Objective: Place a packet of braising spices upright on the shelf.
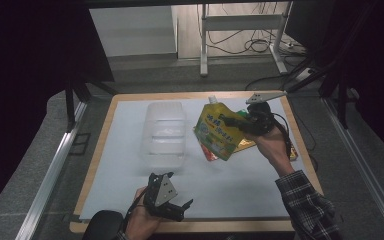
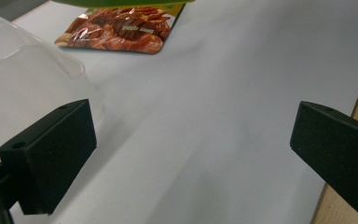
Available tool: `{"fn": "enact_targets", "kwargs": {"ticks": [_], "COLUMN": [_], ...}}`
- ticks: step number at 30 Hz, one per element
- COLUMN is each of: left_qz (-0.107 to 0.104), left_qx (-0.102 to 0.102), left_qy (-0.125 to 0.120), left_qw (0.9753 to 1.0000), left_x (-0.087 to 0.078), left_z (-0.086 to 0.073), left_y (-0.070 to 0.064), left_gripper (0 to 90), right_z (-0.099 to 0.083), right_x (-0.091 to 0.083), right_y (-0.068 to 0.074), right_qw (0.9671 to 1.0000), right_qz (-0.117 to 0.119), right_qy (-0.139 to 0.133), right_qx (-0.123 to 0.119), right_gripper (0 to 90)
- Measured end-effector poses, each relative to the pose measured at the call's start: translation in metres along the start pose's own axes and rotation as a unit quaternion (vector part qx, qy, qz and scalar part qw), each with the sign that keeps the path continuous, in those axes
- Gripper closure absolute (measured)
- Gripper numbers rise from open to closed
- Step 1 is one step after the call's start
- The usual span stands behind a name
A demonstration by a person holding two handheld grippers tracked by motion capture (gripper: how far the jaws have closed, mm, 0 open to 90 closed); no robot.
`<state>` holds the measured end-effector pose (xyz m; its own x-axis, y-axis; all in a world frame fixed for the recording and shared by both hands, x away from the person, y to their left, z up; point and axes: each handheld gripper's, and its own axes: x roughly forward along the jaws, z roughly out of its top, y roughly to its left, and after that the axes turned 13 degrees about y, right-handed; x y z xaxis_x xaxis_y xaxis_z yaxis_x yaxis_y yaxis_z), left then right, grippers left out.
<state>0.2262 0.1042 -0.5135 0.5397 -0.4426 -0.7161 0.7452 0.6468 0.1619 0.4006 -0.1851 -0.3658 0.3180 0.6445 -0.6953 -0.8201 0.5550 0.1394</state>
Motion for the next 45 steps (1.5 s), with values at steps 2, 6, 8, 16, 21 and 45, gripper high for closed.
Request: {"fn": "enact_targets", "kwargs": {"ticks": [2,6,8,16,21,45], "left_qz": [-0.011,-0.015,-0.019,-0.036,-0.035,-0.029], "left_qx": [-0.013,-0.012,-0.017,-0.018,-0.015,-0.015], "left_qy": [-0.001,0.007,0.005,-0.006,-0.01,0.009], "left_qw": [0.9998,0.9998,0.9997,0.9992,0.9992,0.9994], "left_x": [0.001,0.002,0.002,0.001,0.001,0.006], "left_z": [-0.001,0.0,0.0,0.0,0.0,-0.001], "left_y": [0.002,0.003,0.002,0.002,0.002,0.004], "left_gripper": [0.1,0.1,0.2,0.9,0.9,0.7], "right_z": [0.003,0.01,0.012,0.029,0.041,0.084], "right_x": [0.002,0.006,0.007,0.017,0.025,0.046], "right_y": [-0.001,-0.002,-0.002,-0.004,-0.006,-0.026], "right_qw": [1.0,1.0,1.0,1.0,0.9999,0.9997], "right_qz": [0.003,0.002,0.001,-0.001,-0.002,-0.005], "right_qy": [-0.003,-0.001,0.0,-0.001,-0.001,-0.021], "right_qx": [-0.001,-0.004,-0.006,-0.009,-0.01,-0.015], "right_gripper": [88.9,88.9,88.8,88.8,88.9,88.8]}}
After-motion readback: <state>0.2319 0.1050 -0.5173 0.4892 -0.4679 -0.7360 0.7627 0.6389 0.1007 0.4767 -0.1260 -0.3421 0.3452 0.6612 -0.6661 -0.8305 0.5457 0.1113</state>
